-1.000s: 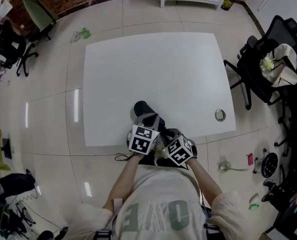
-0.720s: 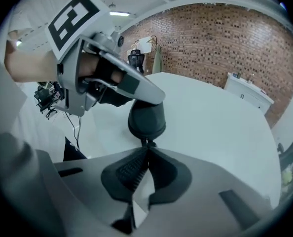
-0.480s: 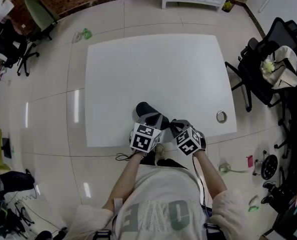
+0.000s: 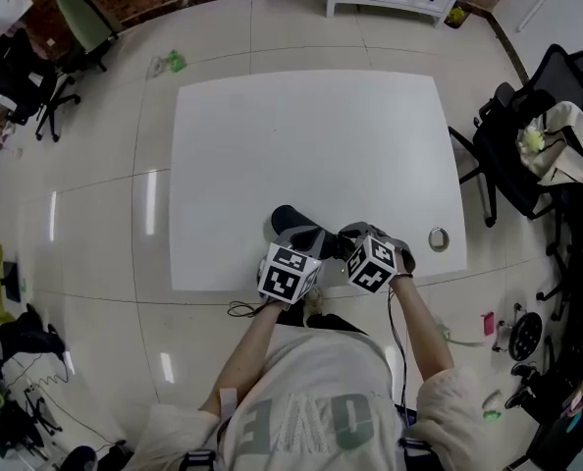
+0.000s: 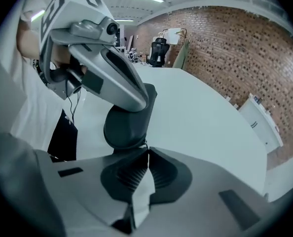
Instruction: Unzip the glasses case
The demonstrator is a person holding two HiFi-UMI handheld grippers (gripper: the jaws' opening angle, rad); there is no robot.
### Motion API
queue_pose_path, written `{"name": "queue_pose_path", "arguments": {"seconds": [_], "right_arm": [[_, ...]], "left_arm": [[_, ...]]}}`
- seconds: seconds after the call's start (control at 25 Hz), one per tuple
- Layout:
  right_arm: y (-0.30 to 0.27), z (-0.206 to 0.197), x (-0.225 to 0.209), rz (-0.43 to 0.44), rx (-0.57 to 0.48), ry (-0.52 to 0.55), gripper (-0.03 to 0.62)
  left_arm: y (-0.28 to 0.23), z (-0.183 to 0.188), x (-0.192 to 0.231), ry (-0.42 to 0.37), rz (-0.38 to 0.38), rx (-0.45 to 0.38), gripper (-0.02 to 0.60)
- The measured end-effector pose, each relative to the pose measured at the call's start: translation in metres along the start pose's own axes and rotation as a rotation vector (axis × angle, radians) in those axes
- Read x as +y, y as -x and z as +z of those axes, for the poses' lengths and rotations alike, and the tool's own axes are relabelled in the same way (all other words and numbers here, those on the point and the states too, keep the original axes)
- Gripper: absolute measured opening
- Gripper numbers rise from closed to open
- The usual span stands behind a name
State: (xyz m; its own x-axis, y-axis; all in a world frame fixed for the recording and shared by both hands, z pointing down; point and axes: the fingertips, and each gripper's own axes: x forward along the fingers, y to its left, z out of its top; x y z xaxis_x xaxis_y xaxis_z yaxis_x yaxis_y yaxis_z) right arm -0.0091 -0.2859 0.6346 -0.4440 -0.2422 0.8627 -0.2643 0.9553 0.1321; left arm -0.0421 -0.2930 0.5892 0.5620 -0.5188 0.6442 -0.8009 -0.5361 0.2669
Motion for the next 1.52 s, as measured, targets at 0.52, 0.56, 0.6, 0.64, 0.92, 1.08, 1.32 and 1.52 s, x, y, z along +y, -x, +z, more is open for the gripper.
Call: {"name": "queue_pose_path", "arguments": {"seconds": [0.52, 0.56, 0.6, 0.64, 0.92, 1.08, 1.32, 1.52], "right_arm": [[0.055, 0.010, -0.007, -0.217, -0.322, -0.446, 0.002], [0.070, 0.011, -0.012, -0.240, -0.377, -0.516, 0.002], [0.086, 0.011, -0.019, -0.263, -0.441, -0.594, 0.002], [0.102, 0.011, -0.025, -0.277, -0.514, -0.680, 0.000], [0.174, 0.003, -0.007, -0.227, -0.839, -0.984, 0.000], [0.199, -0.015, 0.031, -0.252, -0.889, -0.991, 0.000], [0.233, -0.047, 0.131, -0.274, -0.920, -0.986, 0.000], [0.283, -0.067, 0.266, -0.291, -0.983, -0.979, 0.000]], "left_arm": [[0.051, 0.040, 0.019, 0.299, -0.067, -0.435, 0.003], [0.064, 0.047, 0.021, 0.315, -0.064, -0.503, 0.003], [0.077, 0.053, 0.024, 0.324, -0.059, -0.563, 0.003], [0.090, 0.057, 0.026, 0.332, -0.053, -0.617, 0.003], [0.188, 0.040, 0.015, 0.400, -0.007, -0.838, 0.003], [0.222, 0.020, -0.006, 0.375, -0.014, -0.890, 0.003], [0.268, -0.042, -0.074, 0.311, -0.033, -0.915, 0.003], [0.342, -0.133, -0.171, 0.271, -0.068, -0.945, 0.003]]}}
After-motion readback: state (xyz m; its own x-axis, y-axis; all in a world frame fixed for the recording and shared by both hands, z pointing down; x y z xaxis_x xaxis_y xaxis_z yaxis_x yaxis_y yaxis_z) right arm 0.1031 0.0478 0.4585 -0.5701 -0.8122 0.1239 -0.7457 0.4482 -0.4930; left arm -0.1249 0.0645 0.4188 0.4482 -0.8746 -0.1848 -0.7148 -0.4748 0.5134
